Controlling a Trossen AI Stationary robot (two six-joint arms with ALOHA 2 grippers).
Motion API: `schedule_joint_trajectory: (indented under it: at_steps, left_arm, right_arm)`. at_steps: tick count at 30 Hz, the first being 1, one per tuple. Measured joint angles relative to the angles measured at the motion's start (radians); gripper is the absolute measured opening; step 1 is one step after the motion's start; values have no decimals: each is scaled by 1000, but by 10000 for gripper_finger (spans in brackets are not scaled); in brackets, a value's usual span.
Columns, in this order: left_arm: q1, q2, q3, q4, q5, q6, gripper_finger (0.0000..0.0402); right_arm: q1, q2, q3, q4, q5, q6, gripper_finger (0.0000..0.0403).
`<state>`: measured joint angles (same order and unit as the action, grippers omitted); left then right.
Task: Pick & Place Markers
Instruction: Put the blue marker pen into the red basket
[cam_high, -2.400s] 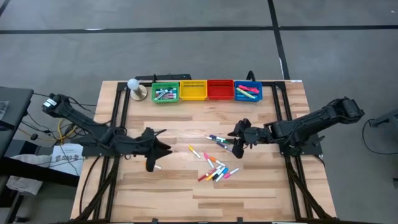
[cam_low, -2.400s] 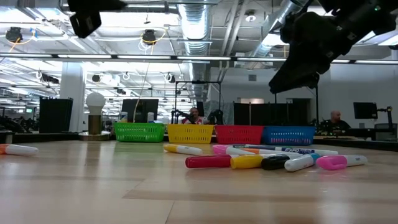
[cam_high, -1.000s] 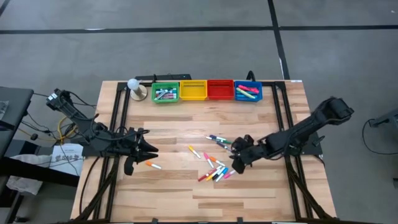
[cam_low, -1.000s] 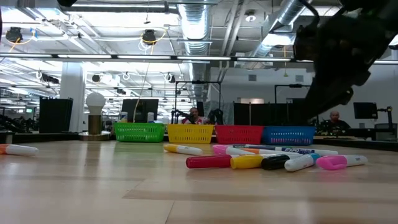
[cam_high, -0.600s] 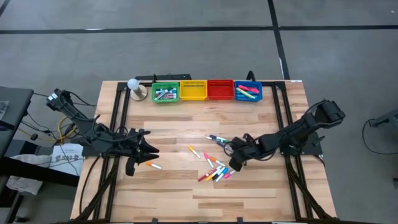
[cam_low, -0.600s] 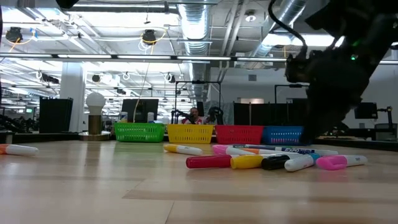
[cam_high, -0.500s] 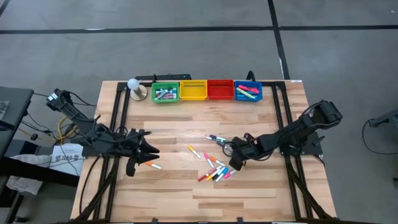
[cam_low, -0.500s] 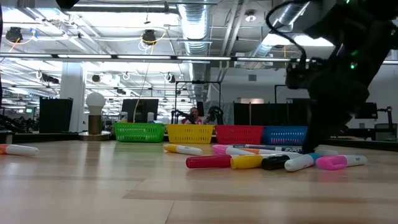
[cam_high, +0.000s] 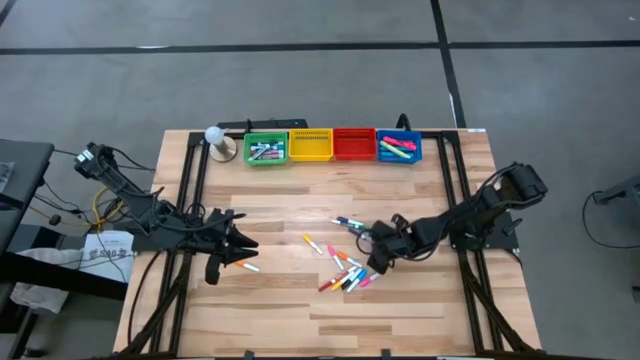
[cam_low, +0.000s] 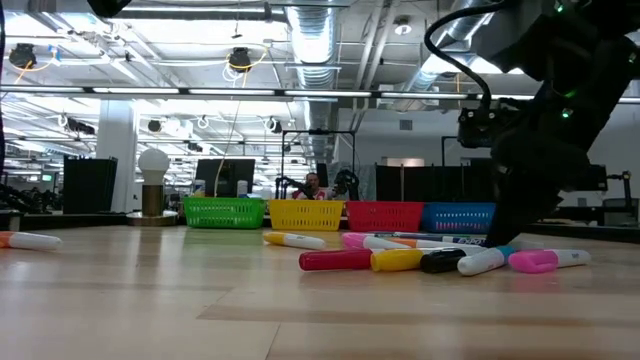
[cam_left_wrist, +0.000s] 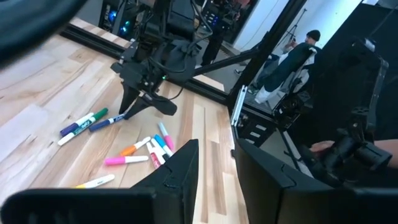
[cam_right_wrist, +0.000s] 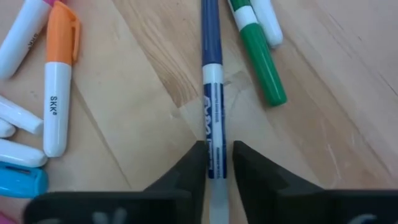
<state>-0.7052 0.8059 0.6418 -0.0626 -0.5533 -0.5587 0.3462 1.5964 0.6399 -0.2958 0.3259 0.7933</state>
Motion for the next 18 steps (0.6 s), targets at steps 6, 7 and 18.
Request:
schedule_joint_trajectory:
  at_steps: [6,7,18]
  left_arm:
    - [0,1,0,1,-8,0,104]
    - [0,2,0,1,-8,0,104]
    - [0,2,0,-1,-75,0,104]
  right_arm:
    - [-2,-57,-4,1,-89,-27,13]
    - [-1,-71,-6,-4,-115,-29,15]
    - [-13,-307,-5,96,-132,-117,10]
